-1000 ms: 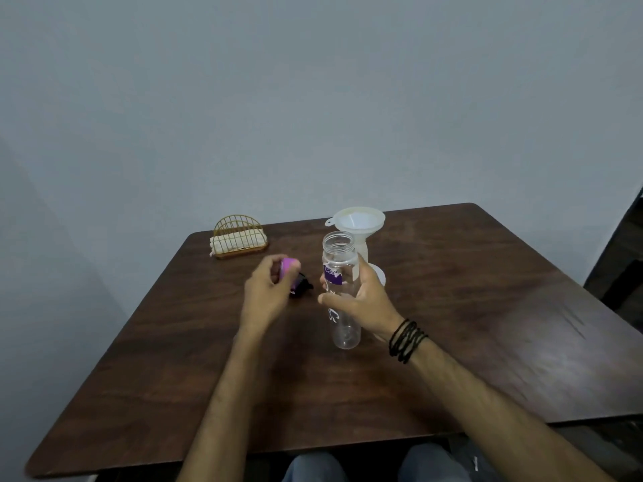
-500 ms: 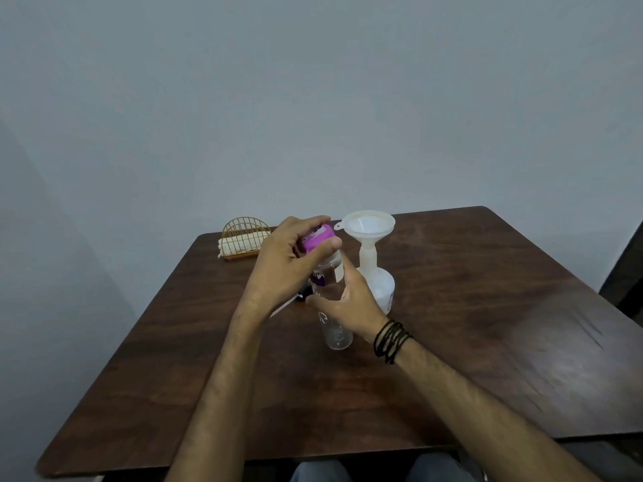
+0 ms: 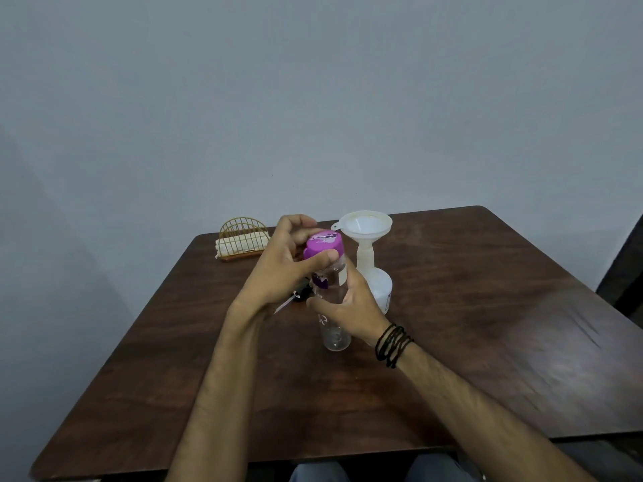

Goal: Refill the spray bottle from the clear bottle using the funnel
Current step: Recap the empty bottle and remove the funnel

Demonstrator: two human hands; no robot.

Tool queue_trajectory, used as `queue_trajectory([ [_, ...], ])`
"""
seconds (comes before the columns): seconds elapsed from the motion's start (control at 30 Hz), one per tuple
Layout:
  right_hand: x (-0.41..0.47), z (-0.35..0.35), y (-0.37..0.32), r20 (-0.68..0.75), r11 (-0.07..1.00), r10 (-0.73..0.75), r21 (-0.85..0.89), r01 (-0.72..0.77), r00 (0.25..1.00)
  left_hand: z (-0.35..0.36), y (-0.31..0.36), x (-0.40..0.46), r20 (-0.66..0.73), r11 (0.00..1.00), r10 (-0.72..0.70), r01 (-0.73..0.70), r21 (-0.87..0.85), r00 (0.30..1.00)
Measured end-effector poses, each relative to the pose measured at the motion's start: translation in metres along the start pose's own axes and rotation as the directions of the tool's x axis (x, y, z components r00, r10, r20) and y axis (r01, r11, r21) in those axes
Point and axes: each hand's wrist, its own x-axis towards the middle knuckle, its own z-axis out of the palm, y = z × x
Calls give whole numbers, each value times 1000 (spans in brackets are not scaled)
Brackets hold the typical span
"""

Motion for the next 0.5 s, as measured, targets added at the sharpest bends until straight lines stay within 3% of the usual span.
queue_trajectory([
  [0.1,1,2,2,-9,1000,9,26,-9,1000,0,-11,-3,-34,959,-22,11,-284,999],
  [0.27,2,4,6,2,999,33,34,-33,999,-3,-23,-2,-119,902,17,-66,-426,993],
  [0.5,1,4,4,-4,999,9,42,-9,1000,21,-20,-3,-106,990,39,-52,-129,994],
])
